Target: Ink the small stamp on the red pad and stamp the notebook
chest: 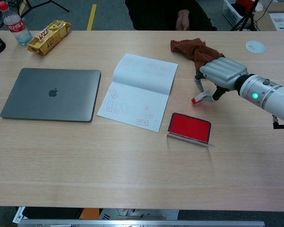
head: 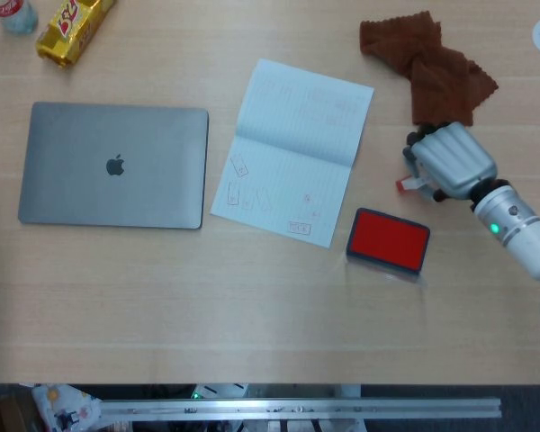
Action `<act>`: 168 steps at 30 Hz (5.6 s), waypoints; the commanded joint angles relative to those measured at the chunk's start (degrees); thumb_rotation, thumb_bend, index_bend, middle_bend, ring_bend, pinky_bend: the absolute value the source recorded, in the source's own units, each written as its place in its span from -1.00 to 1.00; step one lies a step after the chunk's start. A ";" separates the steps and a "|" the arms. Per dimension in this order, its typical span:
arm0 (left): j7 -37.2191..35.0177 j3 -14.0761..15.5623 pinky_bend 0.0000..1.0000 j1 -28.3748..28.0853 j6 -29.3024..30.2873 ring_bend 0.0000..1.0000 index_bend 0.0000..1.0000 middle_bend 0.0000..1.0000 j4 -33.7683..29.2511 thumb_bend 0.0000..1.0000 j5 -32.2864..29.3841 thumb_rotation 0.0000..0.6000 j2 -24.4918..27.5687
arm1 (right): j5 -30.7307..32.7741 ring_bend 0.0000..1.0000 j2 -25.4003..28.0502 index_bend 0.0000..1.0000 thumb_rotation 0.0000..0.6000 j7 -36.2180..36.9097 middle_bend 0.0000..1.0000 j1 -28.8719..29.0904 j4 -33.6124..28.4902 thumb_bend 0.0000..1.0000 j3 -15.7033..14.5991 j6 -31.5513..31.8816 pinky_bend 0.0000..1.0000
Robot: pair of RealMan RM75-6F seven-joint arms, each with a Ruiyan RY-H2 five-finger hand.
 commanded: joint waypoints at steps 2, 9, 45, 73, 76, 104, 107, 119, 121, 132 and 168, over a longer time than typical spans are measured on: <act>0.14 0.06 -0.77 -0.05 -0.04 -0.81 -0.66 -0.80 -0.25 -0.46 0.19 1.00 0.05 | -0.88 -0.47 4.15 0.28 1.00 0.56 -0.17 -0.60 -4.60 -0.20 -0.55 1.09 -0.22; 0.46 0.19 -0.77 -0.23 -0.19 -0.81 -0.66 -0.81 -0.89 -0.46 0.73 1.00 0.30 | 0.49 -0.46 11.84 0.28 1.00 1.70 -0.15 -0.56 -14.64 -0.04 -1.96 -1.76 -0.22; -0.61 0.58 -0.77 -0.16 -1.78 -0.81 -0.66 -0.84 0.46 -0.46 -0.82 1.00 0.22 | 22.13 -0.46 9.12 0.29 1.00 -20.30 -0.12 13.91 -22.54 0.14 -9.54 -5.09 -0.22; -0.98 0.64 -0.77 -0.15 -2.26 -0.81 -0.66 -0.85 1.08 -0.46 -1.22 1.00 0.00 | 25.22 -0.46 4.37 0.31 1.00 -23.55 -0.12 16.08 -19.42 0.14 -13.35 -1.91 -0.22; -0.87 0.63 -0.77 -0.16 -2.34 -0.81 -0.66 -0.85 1.00 -0.46 -1.36 1.00 0.01 | 25.12 -0.46 4.44 0.31 1.00 -23.33 -0.12 16.15 -19.52 0.14 -13.40 -1.74 -0.22; -1.59 1.27 -0.77 0.65 -1.68 -0.81 -0.67 -0.86 -0.92 -0.46 -0.84 1.00 1.79 | 43.55 -0.43 6.82 0.39 1.00 -18.79 -0.02 28.39 -18.20 0.17 -5.30 -4.71 -0.22; -1.91 1.28 -0.77 0.74 -1.68 -0.81 -0.67 -0.86 -0.91 -0.46 -0.91 1.00 2.00 | 46.19 -0.43 4.56 0.39 1.00 -19.68 -0.01 30.13 -15.90 0.17 -5.51 -4.68 -0.22; -2.00 1.10 -0.77 0.48 -2.42 -0.81 -0.67 -0.86 -0.97 -0.46 -1.50 1.00 2.20 | 55.24 -0.40 -2.57 0.41 1.00 -23.60 0.00 36.40 -7.36 0.21 -6.79 -5.42 -0.22; -1.94 1.09 -0.77 0.43 -2.61 -0.81 -0.67 -0.86 -0.90 -0.46 -1.69 1.00 2.19 | 56.67 -0.40 -3.46 0.41 1.00 -24.32 0.00 37.31 -6.16 0.21 -7.15 -5.88 -0.22; -1.73 1.03 -0.78 0.15 -3.64 -0.81 -0.67 -0.88 -0.56 -0.46 -2.74 1.00 2.04 | 62.73 -0.40 -7.39 0.43 1.00 -26.69 0.01 41.29 -1.90 0.21 -8.85 -7.75 -0.22; -2.36 0.94 -0.77 0.36 -3.96 -0.81 -0.67 -0.89 0.42 -0.46 -3.83 1.00 1.85 | 65.05 -0.40 -14.69 0.48 1.00 -30.49 0.01 43.79 5.48 0.21 -10.94 -6.62 -0.22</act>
